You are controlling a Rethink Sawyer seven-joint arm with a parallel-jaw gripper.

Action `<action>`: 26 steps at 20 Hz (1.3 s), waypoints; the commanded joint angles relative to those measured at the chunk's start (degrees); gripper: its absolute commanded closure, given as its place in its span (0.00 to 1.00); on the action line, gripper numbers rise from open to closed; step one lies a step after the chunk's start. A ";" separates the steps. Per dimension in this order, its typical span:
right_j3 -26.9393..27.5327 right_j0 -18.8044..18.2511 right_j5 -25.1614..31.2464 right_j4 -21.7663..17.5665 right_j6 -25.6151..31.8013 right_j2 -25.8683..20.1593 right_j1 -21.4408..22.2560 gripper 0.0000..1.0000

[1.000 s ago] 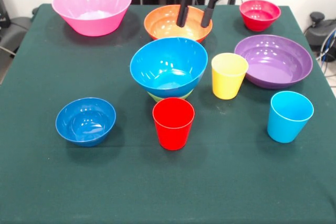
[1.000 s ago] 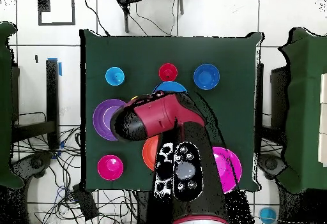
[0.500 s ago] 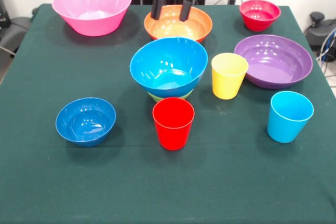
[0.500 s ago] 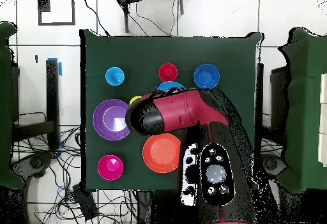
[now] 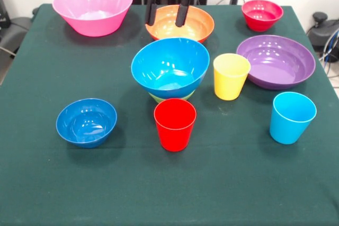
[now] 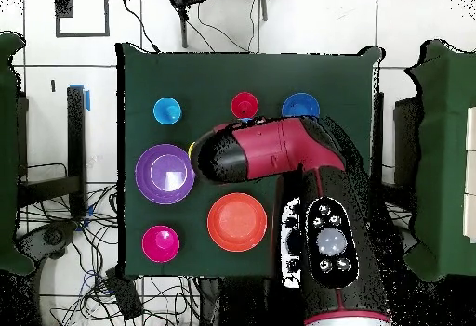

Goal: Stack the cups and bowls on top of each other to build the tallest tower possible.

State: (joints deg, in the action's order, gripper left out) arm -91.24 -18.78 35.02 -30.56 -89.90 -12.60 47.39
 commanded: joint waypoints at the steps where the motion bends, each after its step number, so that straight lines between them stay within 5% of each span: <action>1: 4.91 -0.92 7.78 -1.47 11.93 -6.92 -4.57 0.00; 10: 11.83 -1.43 12.37 -1.38 12.30 -8.75 -7.75 0.00; 26: 13.44 -4.21 10.84 -3.77 13.85 -10.66 -9.94 0.00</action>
State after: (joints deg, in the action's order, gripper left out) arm -79.35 -22.03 41.41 -30.88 -89.90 -18.74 42.10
